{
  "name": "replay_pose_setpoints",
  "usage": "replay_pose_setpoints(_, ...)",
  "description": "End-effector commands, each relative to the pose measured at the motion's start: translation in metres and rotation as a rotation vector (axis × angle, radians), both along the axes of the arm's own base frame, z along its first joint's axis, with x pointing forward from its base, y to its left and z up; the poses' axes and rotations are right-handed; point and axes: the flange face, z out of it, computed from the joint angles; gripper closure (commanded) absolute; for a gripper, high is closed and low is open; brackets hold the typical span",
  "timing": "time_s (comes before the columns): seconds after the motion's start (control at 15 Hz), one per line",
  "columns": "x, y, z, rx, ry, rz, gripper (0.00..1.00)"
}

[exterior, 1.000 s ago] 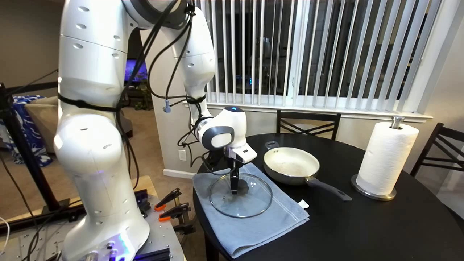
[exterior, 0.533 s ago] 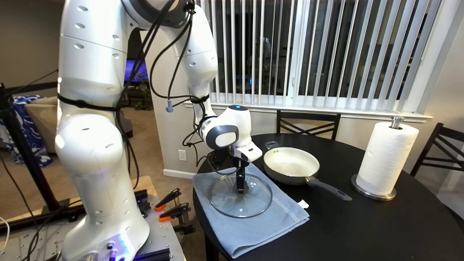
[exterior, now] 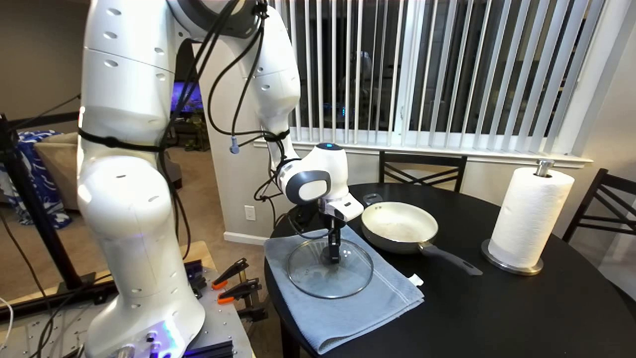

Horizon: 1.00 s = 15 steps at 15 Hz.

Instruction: Put the lid on the pot

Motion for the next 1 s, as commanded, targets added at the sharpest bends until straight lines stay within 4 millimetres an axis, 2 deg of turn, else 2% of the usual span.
replay_pose_setpoints(0.0, -0.003, 0.002, -0.001, -0.002, 0.005, 0.015, 0.69)
replay_pose_setpoints(0.2, -0.004, 0.003, -0.001, -0.003, 0.007, 0.015, 0.69)
replay_pose_setpoints(0.27, -0.004, 0.003, -0.001, -0.002, 0.013, 0.018, 0.19)
replay_pose_setpoints(0.33, -0.006, 0.003, -0.002, -0.003, 0.015, 0.02, 0.18)
replay_pose_setpoints(0.53, -0.014, 0.009, -0.004, 0.0, 0.033, 0.035, 0.02)
replay_pose_setpoints(0.67, -0.019, 0.011, -0.006, -0.001, 0.039, 0.043, 0.0)
replay_pose_setpoints(0.73, -0.021, 0.013, -0.006, -0.002, 0.04, 0.049, 0.32)
replay_pose_setpoints(0.8, -0.022, 0.013, -0.007, -0.003, 0.04, 0.051, 0.28)
replay_pose_setpoints(0.87, -0.024, 0.014, -0.007, -0.004, 0.04, 0.052, 0.29)
replay_pose_setpoints(0.93, -0.025, 0.014, -0.007, -0.005, 0.042, 0.054, 0.34)
